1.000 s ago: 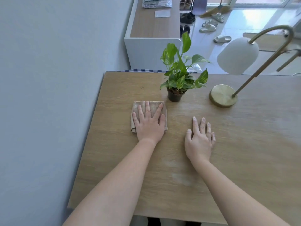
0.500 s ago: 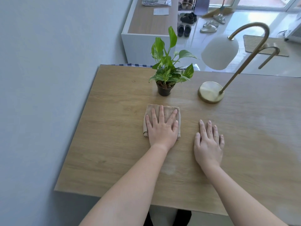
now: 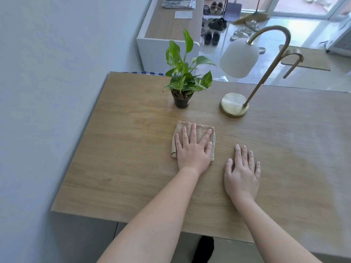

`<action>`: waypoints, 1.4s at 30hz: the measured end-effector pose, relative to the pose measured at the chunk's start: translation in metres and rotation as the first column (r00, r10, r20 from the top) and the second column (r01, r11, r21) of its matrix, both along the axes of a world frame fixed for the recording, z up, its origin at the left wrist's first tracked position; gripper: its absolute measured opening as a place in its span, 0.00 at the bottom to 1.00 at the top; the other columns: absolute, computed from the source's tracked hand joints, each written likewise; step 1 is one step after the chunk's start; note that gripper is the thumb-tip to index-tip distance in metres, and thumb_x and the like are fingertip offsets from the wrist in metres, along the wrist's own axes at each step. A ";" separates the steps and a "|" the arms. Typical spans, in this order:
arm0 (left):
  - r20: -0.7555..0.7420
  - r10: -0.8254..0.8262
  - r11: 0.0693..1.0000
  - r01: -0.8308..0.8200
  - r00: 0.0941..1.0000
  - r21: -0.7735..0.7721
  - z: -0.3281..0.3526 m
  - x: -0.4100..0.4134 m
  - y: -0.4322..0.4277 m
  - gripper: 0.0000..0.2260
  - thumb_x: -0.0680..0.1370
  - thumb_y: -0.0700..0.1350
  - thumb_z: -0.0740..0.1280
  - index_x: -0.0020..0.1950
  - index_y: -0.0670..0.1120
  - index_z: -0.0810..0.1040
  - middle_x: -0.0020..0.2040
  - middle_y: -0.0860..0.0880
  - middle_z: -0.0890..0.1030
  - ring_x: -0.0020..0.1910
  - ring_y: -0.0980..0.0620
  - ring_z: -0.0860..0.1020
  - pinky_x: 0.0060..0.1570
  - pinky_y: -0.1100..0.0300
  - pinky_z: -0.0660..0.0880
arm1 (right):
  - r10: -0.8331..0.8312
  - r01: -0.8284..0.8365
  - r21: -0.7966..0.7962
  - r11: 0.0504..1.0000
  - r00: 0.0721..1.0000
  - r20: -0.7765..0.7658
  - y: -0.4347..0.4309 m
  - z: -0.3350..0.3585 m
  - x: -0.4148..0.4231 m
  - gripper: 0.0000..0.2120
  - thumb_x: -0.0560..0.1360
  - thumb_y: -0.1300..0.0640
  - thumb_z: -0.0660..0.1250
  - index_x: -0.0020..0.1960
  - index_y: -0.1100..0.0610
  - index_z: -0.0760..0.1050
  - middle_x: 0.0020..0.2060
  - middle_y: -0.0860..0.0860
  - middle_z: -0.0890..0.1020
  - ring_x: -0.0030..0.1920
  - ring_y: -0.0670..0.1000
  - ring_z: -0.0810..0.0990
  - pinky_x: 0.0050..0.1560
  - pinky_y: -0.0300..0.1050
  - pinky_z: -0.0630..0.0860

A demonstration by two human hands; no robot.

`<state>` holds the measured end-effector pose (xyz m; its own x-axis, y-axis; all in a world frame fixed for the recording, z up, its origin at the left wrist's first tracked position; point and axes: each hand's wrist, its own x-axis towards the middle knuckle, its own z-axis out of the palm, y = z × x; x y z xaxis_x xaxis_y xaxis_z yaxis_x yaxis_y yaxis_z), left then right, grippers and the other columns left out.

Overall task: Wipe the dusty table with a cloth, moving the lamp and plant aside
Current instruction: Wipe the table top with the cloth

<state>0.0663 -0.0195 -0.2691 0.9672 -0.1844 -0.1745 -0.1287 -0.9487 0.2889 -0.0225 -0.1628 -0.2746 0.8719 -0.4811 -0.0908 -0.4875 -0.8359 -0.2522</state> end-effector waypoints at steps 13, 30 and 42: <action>0.038 0.104 0.994 -0.105 0.994 0.042 0.001 -0.053 0.090 0.24 0.86 0.68 0.42 0.83 0.74 0.45 0.88 0.57 0.43 0.87 0.47 0.39 0.84 0.41 0.36 | 0.061 -0.060 0.043 0.997 0.998 -0.022 -0.004 0.006 -0.005 0.29 0.87 0.45 0.45 0.87 0.46 0.48 0.86 0.45 0.49 0.86 0.49 0.45 0.84 0.54 0.39; 0.070 0.173 0.984 -0.176 0.982 0.036 -0.003 -0.164 0.050 0.25 0.87 0.69 0.44 0.83 0.73 0.40 0.88 0.50 0.40 0.86 0.41 0.37 0.83 0.36 0.40 | 0.083 -0.081 0.060 0.995 0.996 -0.026 -0.005 0.006 -0.006 0.29 0.87 0.47 0.45 0.87 0.48 0.47 0.86 0.47 0.49 0.86 0.51 0.44 0.84 0.57 0.39; 0.024 0.123 0.990 -0.124 0.992 0.072 0.002 -0.095 0.061 0.25 0.85 0.70 0.42 0.83 0.74 0.43 0.88 0.53 0.43 0.87 0.44 0.40 0.84 0.39 0.38 | 0.075 -0.073 0.065 0.995 0.997 -0.026 -0.005 0.006 -0.006 0.29 0.87 0.47 0.45 0.87 0.48 0.47 0.86 0.47 0.49 0.86 0.50 0.44 0.84 0.57 0.39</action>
